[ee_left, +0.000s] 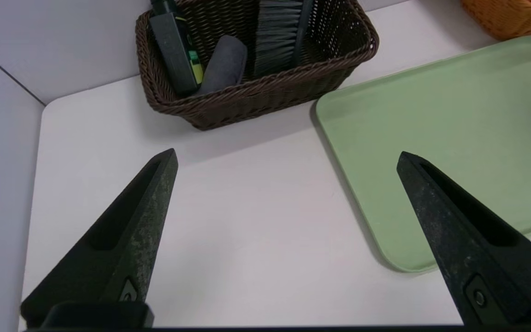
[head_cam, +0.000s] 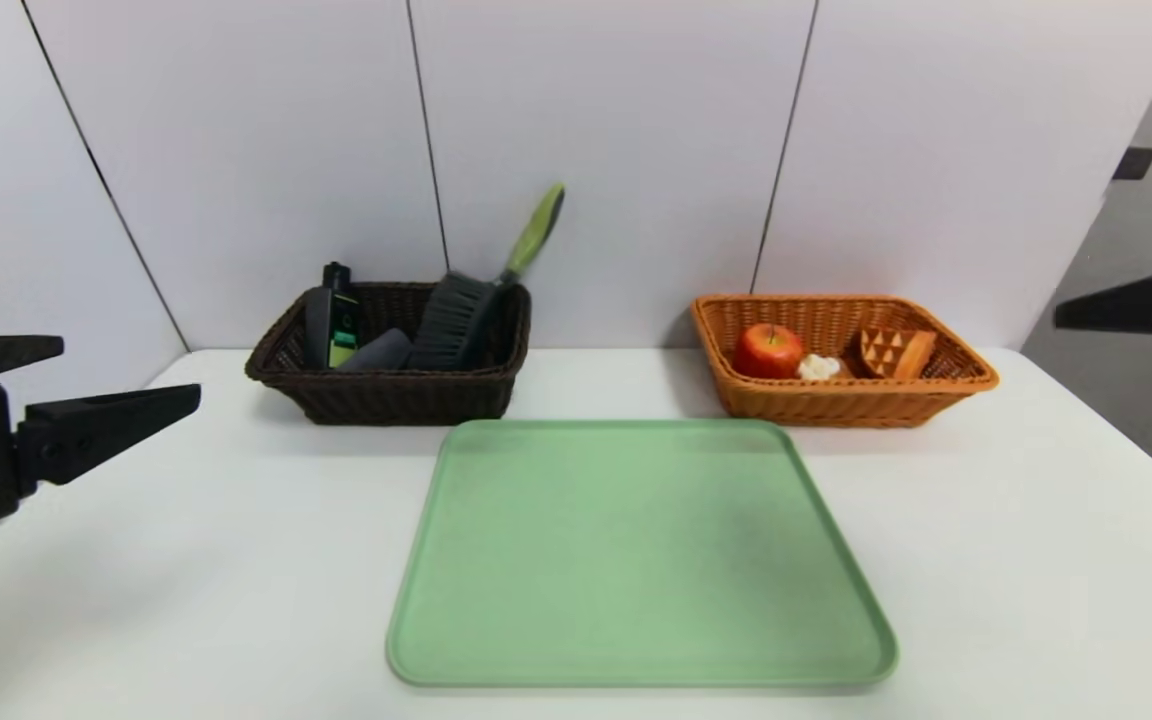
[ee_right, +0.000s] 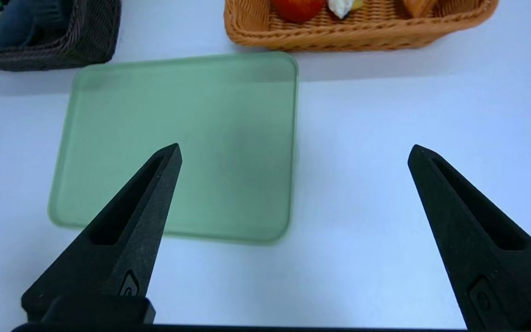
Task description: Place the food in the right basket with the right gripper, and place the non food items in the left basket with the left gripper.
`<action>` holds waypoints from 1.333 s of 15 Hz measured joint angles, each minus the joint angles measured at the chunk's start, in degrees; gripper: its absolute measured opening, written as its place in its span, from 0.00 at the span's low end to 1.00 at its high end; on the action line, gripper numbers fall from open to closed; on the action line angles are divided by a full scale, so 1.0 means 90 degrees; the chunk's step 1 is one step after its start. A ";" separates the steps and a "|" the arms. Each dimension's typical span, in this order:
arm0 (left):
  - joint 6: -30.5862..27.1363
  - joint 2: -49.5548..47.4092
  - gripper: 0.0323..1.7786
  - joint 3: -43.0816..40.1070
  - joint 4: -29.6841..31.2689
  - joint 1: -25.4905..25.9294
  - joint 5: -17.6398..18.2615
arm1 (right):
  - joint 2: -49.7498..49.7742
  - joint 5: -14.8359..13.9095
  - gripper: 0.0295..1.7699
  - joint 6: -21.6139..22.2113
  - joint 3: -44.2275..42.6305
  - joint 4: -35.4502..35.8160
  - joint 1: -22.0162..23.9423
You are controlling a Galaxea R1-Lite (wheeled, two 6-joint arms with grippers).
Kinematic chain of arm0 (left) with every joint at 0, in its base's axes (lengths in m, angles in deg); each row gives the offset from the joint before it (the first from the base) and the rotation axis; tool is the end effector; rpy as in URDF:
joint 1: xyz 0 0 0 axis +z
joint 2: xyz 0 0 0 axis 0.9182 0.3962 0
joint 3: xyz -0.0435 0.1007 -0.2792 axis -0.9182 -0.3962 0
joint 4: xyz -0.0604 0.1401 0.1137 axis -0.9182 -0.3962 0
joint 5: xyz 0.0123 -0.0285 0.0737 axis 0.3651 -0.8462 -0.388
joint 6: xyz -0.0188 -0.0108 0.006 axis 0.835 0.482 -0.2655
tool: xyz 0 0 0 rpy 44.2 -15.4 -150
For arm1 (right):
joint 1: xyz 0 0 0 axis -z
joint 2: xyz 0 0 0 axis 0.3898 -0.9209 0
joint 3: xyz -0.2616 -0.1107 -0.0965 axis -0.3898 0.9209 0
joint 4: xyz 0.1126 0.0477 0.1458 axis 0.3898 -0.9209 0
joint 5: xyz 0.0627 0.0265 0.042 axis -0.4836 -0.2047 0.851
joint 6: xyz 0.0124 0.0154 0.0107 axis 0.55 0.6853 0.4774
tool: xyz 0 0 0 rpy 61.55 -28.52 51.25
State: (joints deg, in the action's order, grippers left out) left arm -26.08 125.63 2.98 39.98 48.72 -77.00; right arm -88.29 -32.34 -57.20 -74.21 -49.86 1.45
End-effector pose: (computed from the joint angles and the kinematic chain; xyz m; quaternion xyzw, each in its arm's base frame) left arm 0.1086 -0.0336 0.2916 0.0598 0.1281 -0.1270 0.9818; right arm 0.1273 0.0469 0.3381 0.0864 0.2840 0.0699 0.9524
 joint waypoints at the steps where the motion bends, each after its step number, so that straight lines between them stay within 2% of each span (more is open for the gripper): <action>1: 0.0000 -0.0168 0.95 -0.0043 -0.0137 0.0007 -0.0027 | 0.0462 -0.0005 0.96 -0.0070 0.0313 0.0005 0.0000; 6: -0.0062 -0.1276 0.95 -0.0767 -0.0406 0.0787 -0.0058 | 0.2373 -0.0005 0.96 -0.0267 0.1336 0.0024 0.0214; 12: -0.0087 -0.2752 0.95 -0.2139 -0.0585 0.1455 -0.0022 | 0.3748 0.0123 0.96 -0.0326 0.2392 0.0049 0.0741; 15: -0.0104 -0.3335 0.95 -0.2742 -0.0585 0.1731 -0.0005 | 0.4290 0.0255 0.96 -0.0337 0.2920 0.0054 0.0889; 17: -0.0160 -0.3706 0.95 -0.3057 -0.0619 0.1890 0.0064 | 0.4576 0.0478 0.96 -0.0374 0.3152 0.0058 0.0992; 20: -0.0179 -0.4233 0.95 -0.3239 -0.1077 0.2011 0.0221 | 0.5078 0.0668 0.96 -0.0622 0.3569 0.0058 0.1134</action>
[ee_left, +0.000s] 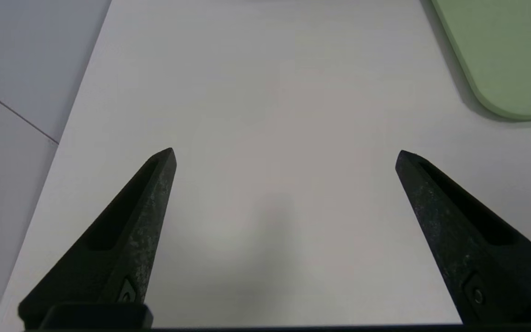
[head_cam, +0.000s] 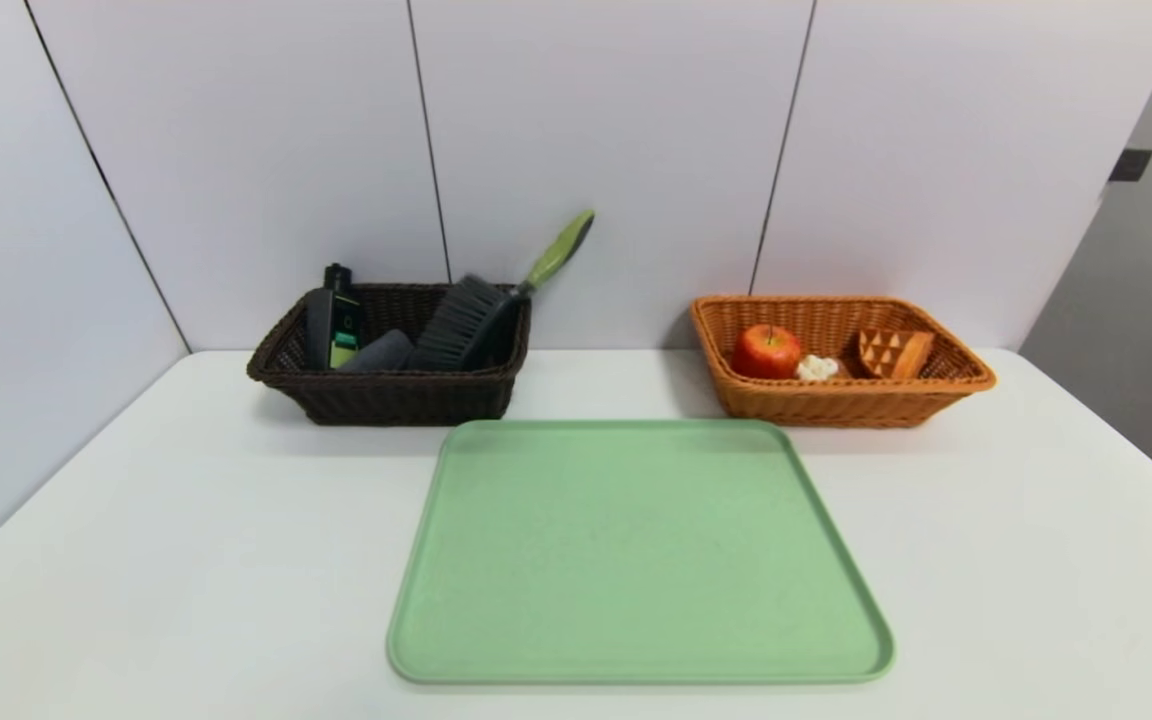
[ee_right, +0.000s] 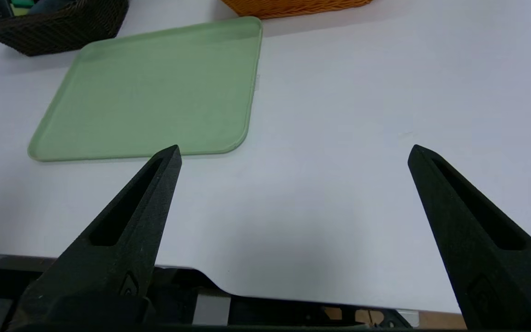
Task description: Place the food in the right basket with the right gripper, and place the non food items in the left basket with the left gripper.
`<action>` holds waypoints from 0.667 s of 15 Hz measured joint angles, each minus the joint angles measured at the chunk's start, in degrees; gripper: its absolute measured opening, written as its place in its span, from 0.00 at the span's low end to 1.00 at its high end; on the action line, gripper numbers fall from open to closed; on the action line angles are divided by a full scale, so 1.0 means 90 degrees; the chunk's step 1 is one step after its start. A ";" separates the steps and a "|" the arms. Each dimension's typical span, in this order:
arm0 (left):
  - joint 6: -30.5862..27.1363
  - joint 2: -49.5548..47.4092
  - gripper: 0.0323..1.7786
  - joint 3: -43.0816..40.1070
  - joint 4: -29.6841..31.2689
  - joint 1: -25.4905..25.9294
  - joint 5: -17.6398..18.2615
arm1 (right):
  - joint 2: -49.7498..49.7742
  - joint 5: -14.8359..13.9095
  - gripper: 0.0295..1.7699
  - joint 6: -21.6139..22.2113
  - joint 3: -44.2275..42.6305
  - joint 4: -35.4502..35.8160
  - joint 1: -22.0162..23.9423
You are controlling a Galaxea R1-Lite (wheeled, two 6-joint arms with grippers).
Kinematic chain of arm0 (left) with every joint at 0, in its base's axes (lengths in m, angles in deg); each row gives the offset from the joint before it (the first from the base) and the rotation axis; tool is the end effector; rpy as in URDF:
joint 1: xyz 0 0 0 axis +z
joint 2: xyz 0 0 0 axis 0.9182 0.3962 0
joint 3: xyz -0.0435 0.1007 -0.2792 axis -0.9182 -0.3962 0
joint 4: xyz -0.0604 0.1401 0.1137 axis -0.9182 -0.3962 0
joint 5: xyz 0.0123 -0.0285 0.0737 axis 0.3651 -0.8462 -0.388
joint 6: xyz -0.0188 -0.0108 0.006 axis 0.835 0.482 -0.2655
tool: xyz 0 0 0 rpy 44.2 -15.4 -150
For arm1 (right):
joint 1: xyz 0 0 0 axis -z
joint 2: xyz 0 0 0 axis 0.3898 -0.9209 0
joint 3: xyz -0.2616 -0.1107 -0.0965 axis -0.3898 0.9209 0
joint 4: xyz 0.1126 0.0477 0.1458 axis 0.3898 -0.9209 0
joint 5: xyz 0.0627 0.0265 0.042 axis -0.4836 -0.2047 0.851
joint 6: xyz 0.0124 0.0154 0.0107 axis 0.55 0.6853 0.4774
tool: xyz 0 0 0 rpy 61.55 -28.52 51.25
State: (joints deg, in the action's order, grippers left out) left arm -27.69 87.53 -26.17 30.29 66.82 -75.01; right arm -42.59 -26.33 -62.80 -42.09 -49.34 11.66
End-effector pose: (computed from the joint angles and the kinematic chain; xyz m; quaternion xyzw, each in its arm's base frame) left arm -0.0199 0.0006 0.1629 0.0505 0.1419 0.0096 0.9885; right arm -0.0524 -0.0111 0.2339 0.0951 0.1652 0.0639 0.9796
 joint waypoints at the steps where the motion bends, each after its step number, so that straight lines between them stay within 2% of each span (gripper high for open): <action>1: -0.0012 -0.0192 0.95 -0.0024 -0.0196 0.0019 0.0083 | 0.0186 0.0034 0.96 -0.0073 0.0141 -0.0004 0.0073; 4: -0.0126 -0.0637 0.95 -0.0030 -0.0772 0.0065 0.0213 | 0.0649 0.0145 0.96 -0.0073 0.0477 -0.0043 0.0401; 6: -0.0134 -0.0777 0.95 -0.0024 -0.0794 0.0080 0.0222 | 0.0799 0.0195 0.96 -0.0076 0.0524 -0.0016 0.0719; 9: -0.0138 -0.0872 0.95 -0.0076 -0.0803 0.0087 0.0339 | 0.0998 0.0787 0.96 -0.0088 0.0649 0.0033 0.1306; 10: -0.0141 -0.0902 0.95 -0.0125 -0.0801 0.0087 0.0354 | 0.1127 0.0819 0.96 -0.0098 0.0787 0.0033 0.1357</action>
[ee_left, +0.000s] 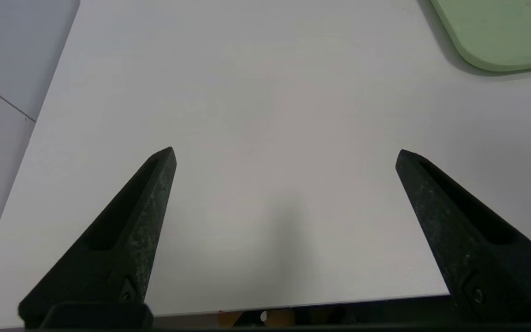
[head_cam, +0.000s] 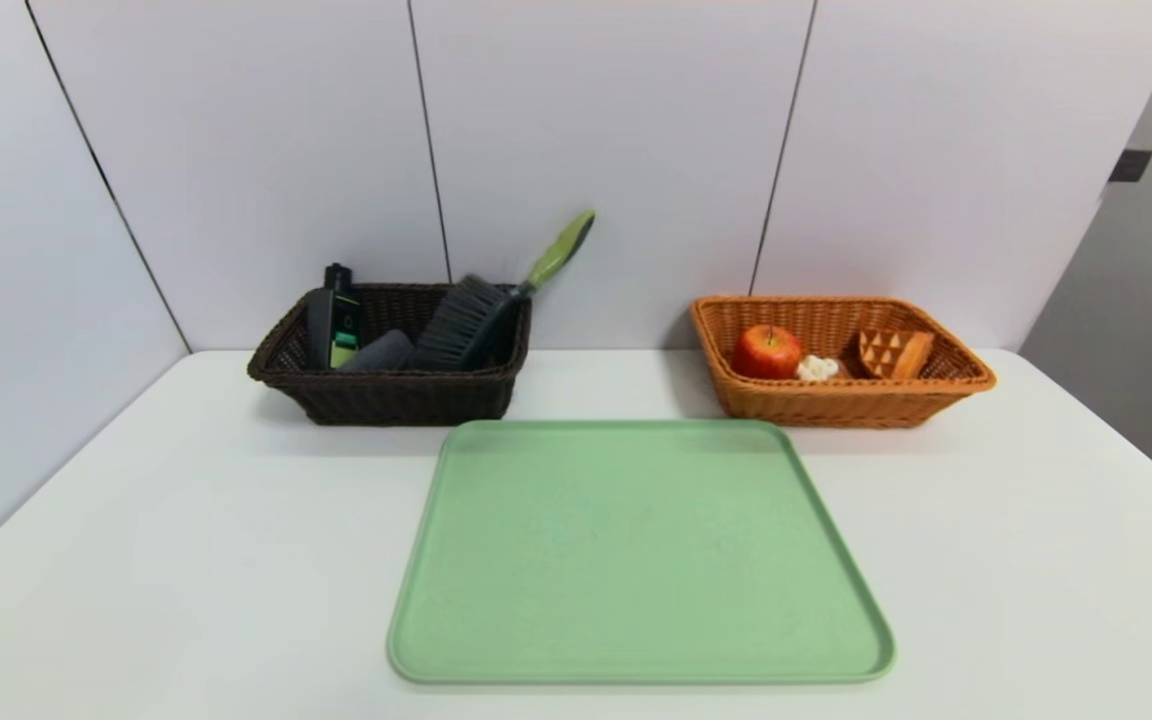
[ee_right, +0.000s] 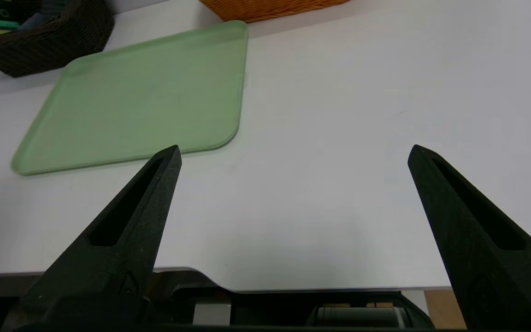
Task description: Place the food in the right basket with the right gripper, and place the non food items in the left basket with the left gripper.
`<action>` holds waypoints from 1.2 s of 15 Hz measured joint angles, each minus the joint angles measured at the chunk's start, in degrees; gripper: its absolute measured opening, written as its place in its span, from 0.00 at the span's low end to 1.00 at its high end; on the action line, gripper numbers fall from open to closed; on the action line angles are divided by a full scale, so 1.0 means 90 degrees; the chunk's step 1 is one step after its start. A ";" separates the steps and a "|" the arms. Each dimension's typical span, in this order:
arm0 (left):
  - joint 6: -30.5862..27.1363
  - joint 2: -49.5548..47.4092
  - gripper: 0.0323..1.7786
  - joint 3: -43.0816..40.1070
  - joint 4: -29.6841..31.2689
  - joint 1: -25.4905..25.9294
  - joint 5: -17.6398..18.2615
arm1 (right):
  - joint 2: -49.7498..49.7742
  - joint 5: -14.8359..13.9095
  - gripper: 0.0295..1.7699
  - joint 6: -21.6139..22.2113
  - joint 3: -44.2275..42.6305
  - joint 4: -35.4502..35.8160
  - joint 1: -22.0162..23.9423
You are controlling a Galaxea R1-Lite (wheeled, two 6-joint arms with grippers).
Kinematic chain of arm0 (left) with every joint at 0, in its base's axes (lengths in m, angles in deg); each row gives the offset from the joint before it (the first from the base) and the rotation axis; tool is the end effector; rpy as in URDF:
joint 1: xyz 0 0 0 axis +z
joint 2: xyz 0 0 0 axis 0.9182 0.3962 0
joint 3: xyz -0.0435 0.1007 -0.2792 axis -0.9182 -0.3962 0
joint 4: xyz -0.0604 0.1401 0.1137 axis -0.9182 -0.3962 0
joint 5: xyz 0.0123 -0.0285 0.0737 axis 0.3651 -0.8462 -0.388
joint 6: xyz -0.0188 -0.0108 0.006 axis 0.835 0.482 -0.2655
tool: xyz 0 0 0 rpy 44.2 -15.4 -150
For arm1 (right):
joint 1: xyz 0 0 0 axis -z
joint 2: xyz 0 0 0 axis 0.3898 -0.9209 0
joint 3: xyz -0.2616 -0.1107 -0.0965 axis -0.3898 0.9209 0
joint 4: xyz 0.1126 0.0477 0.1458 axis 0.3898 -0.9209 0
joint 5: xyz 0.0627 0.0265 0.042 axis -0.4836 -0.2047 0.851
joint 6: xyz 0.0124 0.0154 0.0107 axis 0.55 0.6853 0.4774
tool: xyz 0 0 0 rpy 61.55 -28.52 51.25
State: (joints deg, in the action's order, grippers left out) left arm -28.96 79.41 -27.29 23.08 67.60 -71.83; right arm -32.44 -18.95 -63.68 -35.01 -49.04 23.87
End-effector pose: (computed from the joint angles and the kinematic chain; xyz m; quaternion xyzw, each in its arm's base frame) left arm -0.0436 -0.0013 0.1410 0.0565 0.1425 -0.0128 0.9881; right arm -0.0769 0.0035 0.1959 0.1134 0.1321 0.0271 0.9843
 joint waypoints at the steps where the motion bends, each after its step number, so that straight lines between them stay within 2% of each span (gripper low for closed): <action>1: 0.0003 -0.0028 0.95 -0.0068 0.0037 0.0000 0.0007 | 0.0146 0.0003 0.96 -0.0007 0.0158 0.0007 0.0004; 3: 0.0034 -0.0108 0.95 -0.0255 0.0126 -0.0011 -0.0018 | 0.0549 0.0024 0.96 -0.0102 0.0536 0.0187 -0.0018; 5: 0.0077 -0.0187 0.95 -0.0519 0.0439 -0.0014 -0.0015 | 0.1023 -0.0091 0.96 -0.0345 0.1243 0.0738 -0.0039; 7: 0.0068 -0.0295 0.95 -0.1029 0.1158 -0.0023 0.0012 | 0.1304 -0.0581 0.96 -0.0585 0.1960 0.1621 -0.0049; 9: 0.0053 -0.0402 0.95 -0.1703 0.2178 -0.0031 0.0024 | 0.1440 -0.1016 0.96 -0.0962 0.2670 0.2518 -0.0054; 12: 0.0037 -0.0490 0.95 -0.2496 0.3617 -0.0038 0.0187 | 0.1518 -0.1131 0.96 -0.1460 0.3687 0.3912 -0.0054; 13: 0.0034 -0.0524 0.95 -0.2591 0.3733 -0.0038 0.0217 | 0.1527 -0.1138 0.96 -0.1563 0.3994 0.4322 -0.0054; 15: -0.0005 -0.0638 0.95 -0.2656 0.3478 -0.0038 0.0206 | 0.1532 -0.1016 0.96 -0.1650 0.4408 0.4916 -0.0054; 18: 0.0053 -0.0837 0.95 -0.2674 0.3290 -0.0041 0.0180 | 0.1532 -0.0817 0.96 -0.1704 0.4585 0.4974 -0.0054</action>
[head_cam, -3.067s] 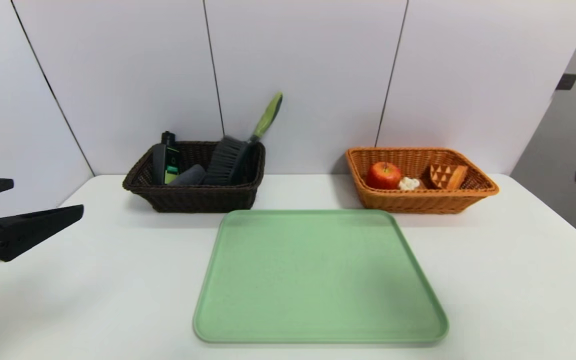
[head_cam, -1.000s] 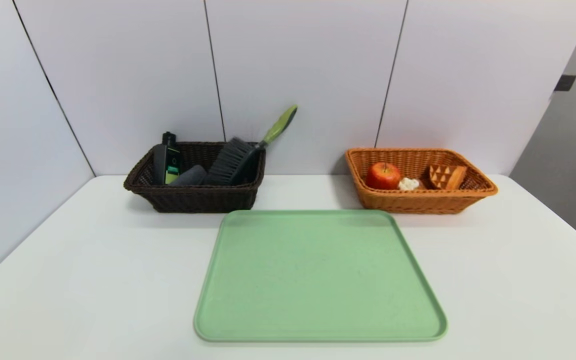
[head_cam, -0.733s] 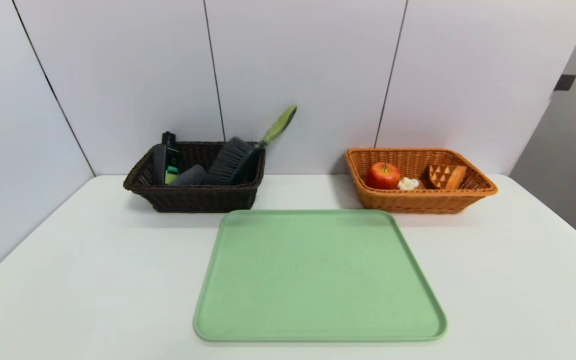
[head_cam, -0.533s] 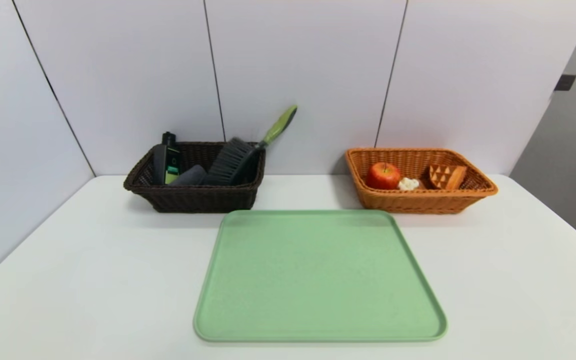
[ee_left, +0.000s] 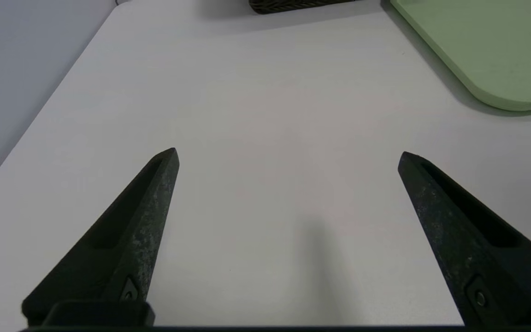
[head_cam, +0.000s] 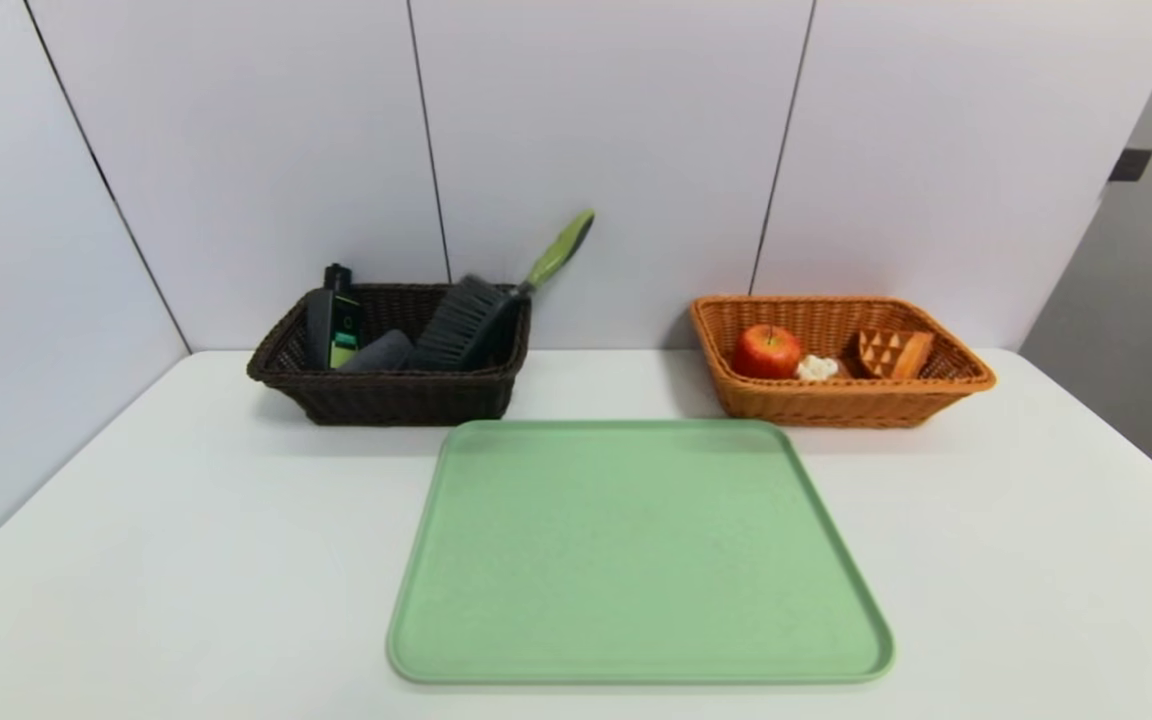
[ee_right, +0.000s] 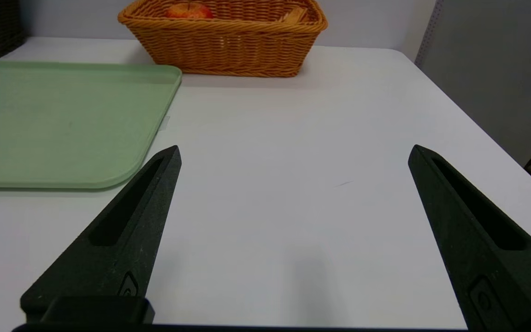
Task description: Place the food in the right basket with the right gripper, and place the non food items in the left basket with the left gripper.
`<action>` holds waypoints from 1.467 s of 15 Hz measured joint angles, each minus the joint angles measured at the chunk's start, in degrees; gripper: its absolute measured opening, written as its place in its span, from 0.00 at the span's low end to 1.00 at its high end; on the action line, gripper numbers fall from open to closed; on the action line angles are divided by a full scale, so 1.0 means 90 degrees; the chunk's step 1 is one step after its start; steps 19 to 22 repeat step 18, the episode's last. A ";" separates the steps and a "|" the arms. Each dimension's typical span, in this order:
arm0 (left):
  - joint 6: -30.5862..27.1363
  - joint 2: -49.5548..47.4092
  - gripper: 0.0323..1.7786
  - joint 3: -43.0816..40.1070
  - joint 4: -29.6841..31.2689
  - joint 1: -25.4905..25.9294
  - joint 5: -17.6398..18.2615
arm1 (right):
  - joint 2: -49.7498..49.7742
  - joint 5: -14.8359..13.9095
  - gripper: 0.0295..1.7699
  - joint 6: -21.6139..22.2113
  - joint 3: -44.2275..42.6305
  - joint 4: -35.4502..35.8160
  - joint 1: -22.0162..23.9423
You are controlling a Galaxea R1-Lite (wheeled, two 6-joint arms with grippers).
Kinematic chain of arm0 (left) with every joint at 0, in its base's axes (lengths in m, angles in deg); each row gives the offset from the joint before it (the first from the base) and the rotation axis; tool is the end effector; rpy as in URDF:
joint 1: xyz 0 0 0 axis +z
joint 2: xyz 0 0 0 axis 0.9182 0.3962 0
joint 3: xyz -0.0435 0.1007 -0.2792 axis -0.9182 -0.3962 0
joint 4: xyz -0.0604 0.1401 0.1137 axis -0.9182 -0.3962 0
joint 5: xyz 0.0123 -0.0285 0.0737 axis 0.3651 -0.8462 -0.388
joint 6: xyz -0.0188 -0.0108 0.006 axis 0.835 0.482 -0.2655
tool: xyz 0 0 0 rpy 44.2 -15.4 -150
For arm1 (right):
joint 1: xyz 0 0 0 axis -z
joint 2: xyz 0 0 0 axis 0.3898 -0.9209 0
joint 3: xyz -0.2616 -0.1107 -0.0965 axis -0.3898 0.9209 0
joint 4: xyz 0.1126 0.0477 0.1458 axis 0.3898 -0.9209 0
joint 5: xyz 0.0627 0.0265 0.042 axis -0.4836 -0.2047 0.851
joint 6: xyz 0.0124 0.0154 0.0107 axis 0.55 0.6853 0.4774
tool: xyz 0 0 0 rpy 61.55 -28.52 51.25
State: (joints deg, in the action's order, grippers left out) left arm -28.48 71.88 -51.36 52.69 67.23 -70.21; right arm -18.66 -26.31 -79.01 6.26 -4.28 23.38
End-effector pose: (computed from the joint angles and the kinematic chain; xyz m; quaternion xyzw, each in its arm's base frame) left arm -0.0185 -0.0014 0.0767 0.0550 0.0282 -0.0232 0.9978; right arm -0.0253 -0.0005 0.0845 -0.0263 -0.0212 -0.0190 0.9992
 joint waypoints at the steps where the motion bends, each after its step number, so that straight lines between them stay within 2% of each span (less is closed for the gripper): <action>1: 0.0003 -0.0068 0.95 0.0000 -0.0003 -0.0005 0.0000 | 0.0000 0.0000 0.96 0.0000 0.0009 0.0003 0.0000; 4: 0.0129 -0.0276 0.95 -0.0003 -0.0019 -0.0019 -0.0011 | 0.0000 -0.0005 0.96 0.0023 0.0064 0.0149 0.0000; 8: 0.0177 -0.0355 0.95 -0.0003 -0.0015 -0.0027 -0.0034 | -0.0003 0.0328 0.96 0.0083 0.0171 -0.0041 0.0000; 18: 0.0238 -0.0358 0.95 -0.0003 -0.0012 -0.0027 -0.0054 | -0.0003 0.0198 0.96 0.0463 0.0183 -0.0074 -0.0003; 22: 0.0238 -0.0358 0.95 -0.0003 -0.0012 -0.0027 -0.0054 | -0.0003 0.0198 0.96 0.0463 0.0183 -0.0074 -0.0003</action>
